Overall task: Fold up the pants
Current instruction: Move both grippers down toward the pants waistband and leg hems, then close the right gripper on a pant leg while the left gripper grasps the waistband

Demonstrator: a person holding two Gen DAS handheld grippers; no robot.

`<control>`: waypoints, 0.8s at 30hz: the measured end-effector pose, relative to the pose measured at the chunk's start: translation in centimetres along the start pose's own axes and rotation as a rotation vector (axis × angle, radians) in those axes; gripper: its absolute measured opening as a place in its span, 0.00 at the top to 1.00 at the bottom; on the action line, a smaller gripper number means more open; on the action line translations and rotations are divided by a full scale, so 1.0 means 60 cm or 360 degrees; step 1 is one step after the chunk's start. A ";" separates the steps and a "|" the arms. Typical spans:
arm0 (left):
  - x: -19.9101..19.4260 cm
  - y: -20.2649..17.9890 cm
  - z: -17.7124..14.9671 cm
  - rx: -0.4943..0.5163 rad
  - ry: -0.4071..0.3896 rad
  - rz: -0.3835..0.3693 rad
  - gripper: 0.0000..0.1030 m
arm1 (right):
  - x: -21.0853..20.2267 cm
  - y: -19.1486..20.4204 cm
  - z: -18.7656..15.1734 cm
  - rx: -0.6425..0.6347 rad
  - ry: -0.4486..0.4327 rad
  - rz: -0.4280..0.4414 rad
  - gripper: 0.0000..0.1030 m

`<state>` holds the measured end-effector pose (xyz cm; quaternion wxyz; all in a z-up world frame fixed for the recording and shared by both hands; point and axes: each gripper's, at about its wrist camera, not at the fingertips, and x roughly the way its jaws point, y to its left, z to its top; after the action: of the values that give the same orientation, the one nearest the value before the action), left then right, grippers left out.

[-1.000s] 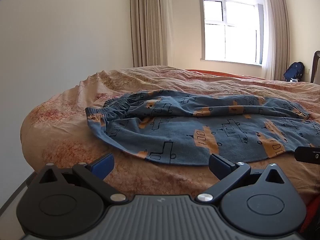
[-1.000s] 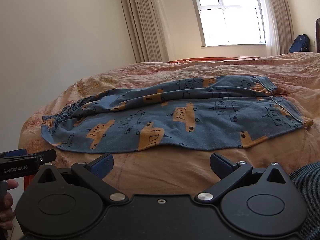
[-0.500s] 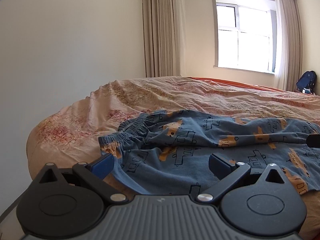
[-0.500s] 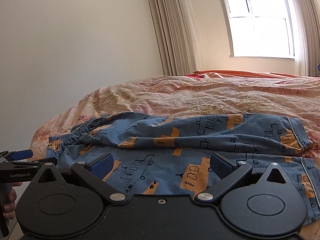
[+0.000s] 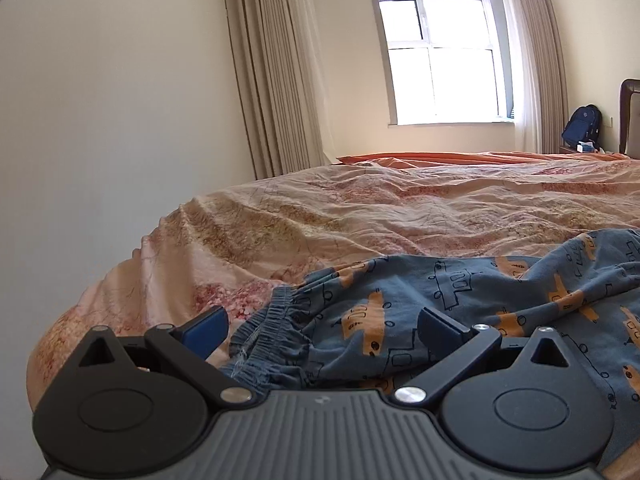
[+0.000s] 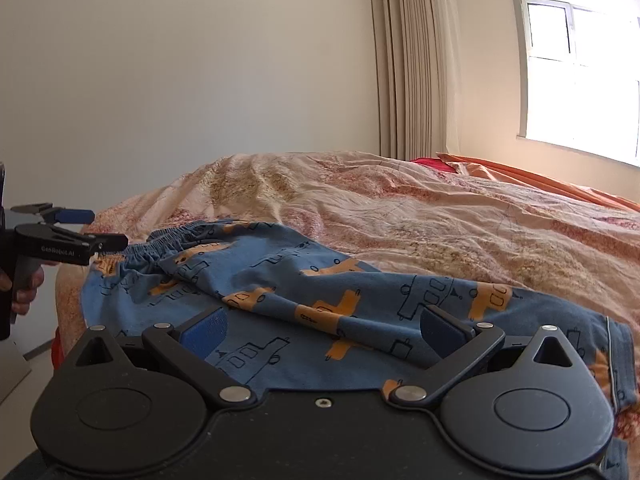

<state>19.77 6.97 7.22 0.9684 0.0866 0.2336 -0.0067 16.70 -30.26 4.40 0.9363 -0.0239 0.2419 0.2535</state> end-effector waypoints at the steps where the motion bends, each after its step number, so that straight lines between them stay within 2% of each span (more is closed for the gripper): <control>1: 0.022 0.002 0.011 0.0031 0.0005 -0.0036 0.00 | 0.011 -0.011 0.006 -0.0040 0.0034 -0.0004 0.00; 5: 0.100 -0.001 0.043 0.0158 0.0018 -0.0129 0.00 | 0.047 -0.057 0.020 -0.0105 0.0080 0.0021 0.00; 8: 0.167 0.004 0.066 0.0214 0.0049 -0.0285 0.00 | 0.079 -0.094 0.031 -0.0149 0.0100 0.0105 0.00; 11: 0.227 0.012 0.086 0.0223 0.0075 -0.0391 0.00 | 0.118 -0.132 0.046 -0.0184 0.0160 0.0208 0.00; 15: 0.295 0.012 0.094 0.0311 0.0145 -0.0510 0.00 | 0.173 -0.179 0.064 -0.0236 0.0328 0.0304 0.00; 18: 0.338 0.012 0.091 0.0413 0.0213 -0.0573 0.00 | 0.210 -0.211 0.070 -0.0198 0.0448 0.0288 0.00; 22: 0.372 0.026 0.087 0.0347 0.0316 -0.0695 0.00 | 0.241 -0.254 0.081 -0.0047 0.0484 0.0423 0.01; 24: 0.384 0.034 0.087 0.0285 0.0376 -0.0751 0.00 | 0.252 -0.265 0.082 -0.0048 0.0520 0.0420 0.01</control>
<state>42.76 8.70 1.65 0.8946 0.1152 0.3571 -0.2425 38.02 -36.29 0.49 0.8429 -0.0467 0.3877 0.3701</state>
